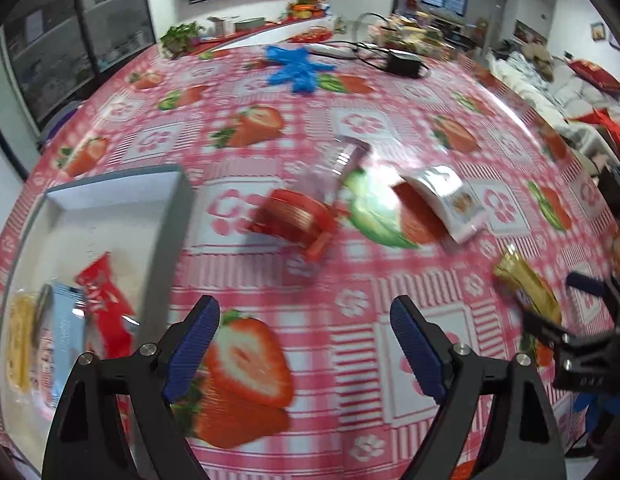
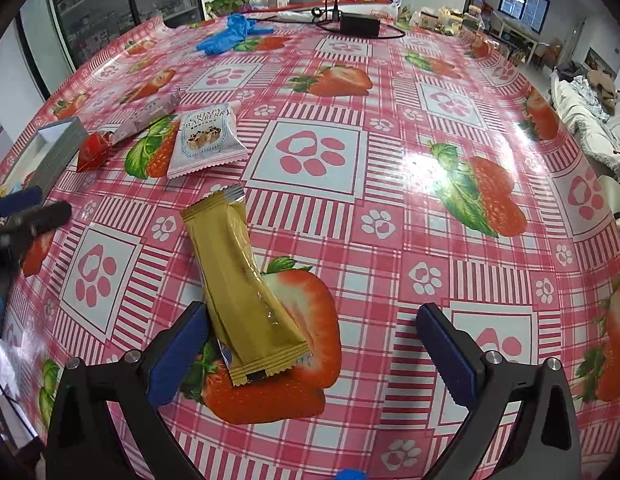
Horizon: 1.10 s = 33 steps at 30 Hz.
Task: Organize snacks
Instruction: 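Grasp the red wafer packet with the left gripper while the right gripper grasps the gold bar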
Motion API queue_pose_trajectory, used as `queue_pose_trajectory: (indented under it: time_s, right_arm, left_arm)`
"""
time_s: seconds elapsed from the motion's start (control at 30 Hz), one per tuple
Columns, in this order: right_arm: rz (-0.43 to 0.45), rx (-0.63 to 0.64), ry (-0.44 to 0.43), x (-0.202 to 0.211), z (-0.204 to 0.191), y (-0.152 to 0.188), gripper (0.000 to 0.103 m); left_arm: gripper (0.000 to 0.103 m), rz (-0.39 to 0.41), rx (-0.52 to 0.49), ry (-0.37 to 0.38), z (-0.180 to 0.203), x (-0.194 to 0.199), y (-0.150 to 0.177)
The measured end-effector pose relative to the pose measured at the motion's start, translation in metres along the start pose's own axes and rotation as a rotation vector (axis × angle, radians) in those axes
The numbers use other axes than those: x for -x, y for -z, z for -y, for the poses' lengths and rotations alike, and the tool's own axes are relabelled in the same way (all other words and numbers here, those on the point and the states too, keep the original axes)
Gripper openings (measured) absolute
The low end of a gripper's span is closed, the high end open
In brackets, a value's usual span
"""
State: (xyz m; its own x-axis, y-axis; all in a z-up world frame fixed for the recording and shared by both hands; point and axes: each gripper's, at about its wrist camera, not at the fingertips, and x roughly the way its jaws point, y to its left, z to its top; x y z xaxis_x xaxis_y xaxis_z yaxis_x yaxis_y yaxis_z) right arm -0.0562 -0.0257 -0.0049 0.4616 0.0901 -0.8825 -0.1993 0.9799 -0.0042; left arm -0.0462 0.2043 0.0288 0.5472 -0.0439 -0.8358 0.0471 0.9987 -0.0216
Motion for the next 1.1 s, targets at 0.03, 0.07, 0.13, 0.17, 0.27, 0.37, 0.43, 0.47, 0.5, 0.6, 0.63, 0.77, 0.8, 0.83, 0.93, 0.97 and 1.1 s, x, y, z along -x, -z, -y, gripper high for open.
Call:
queue_pose_trajectory:
  time_s: [0.03, 0.07, 0.13, 0.17, 0.27, 0.37, 0.43, 0.47, 0.5, 0.6, 0.63, 0.77, 0.8, 0.83, 0.93, 0.97, 1.1]
  right_arm:
    - [0.004, -0.004, 0.001, 0.000, 0.000, 0.000, 0.103]
    - [0.008, -0.007, 0.002, 0.000, 0.000, 0.001, 0.103]
    - [0.018, -0.007, 0.003, 0.001, 0.000, 0.001, 0.103]
    - [0.022, -0.005, 0.003, 0.001, 0.000, 0.002, 0.103]
    - [0.031, -0.003, 0.002, 0.001, 0.000, 0.003, 0.103]
    - [0.035, -0.004, 0.003, 0.001, 0.000, 0.003, 0.103]
    - [0.044, -0.003, 0.002, 0.002, 0.000, 0.004, 0.103]
    - [0.045, -0.002, 0.002, 0.002, -0.001, 0.005, 0.103]
    - [0.047, -0.002, 0.002, 0.002, -0.001, 0.005, 0.103]
    - [0.047, 0.000, 0.000, 0.002, 0.000, 0.005, 0.103]
    - [0.048, 0.000, 0.000, 0.002, 0.000, 0.005, 0.103]
    - [0.049, 0.000, 0.000, 0.002, 0.000, 0.005, 0.103]
    - [0.050, 0.000, 0.000, 0.002, 0.000, 0.005, 0.103]
    - [0.050, 0.000, 0.000, 0.002, 0.000, 0.005, 0.103]
    - [0.056, -0.001, 0.001, 0.002, 0.000, 0.005, 0.103]
    - [0.058, 0.000, 0.000, 0.002, 0.000, 0.006, 0.103]
    - [0.060, 0.000, 0.000, 0.002, 0.000, 0.006, 0.103]
  left_arm:
    - [0.090, 0.002, 0.010, -0.004, -0.004, -0.001, -0.003]
    - [0.090, 0.000, 0.014, -0.006, -0.006, -0.004, -0.007]
    - [0.090, -0.015, 0.006, -0.010, -0.009, -0.014, -0.015]
    - [0.090, -0.024, -0.003, -0.024, -0.008, -0.021, -0.019]
    - [0.090, -0.031, -0.003, -0.052, -0.008, -0.035, -0.028]
    - [0.090, -0.017, 0.032, -0.043, -0.009, -0.041, -0.036]
    - [0.090, -0.001, 0.033, -0.046, -0.008, -0.042, -0.040]
    - [0.090, 0.001, 0.025, -0.054, -0.006, -0.044, -0.042]
    - [0.084, -0.004, 0.017, -0.059, -0.005, -0.047, -0.043]
    - [0.056, -0.039, 0.022, -0.050, -0.005, -0.056, -0.042]
    - [0.056, -0.025, 0.033, -0.041, -0.006, -0.054, -0.041]
    - [0.053, -0.020, 0.022, -0.034, -0.003, -0.044, -0.027]
    - [0.054, -0.020, 0.022, -0.028, -0.002, -0.040, -0.021]
    - [0.054, -0.018, 0.017, -0.018, 0.001, -0.033, -0.010]
    - [0.055, -0.010, -0.019, -0.003, 0.012, -0.015, 0.020]
    - [0.060, -0.008, -0.028, -0.003, 0.014, -0.011, 0.026]
    - [0.081, 0.033, -0.043, -0.021, 0.015, 0.003, 0.038]
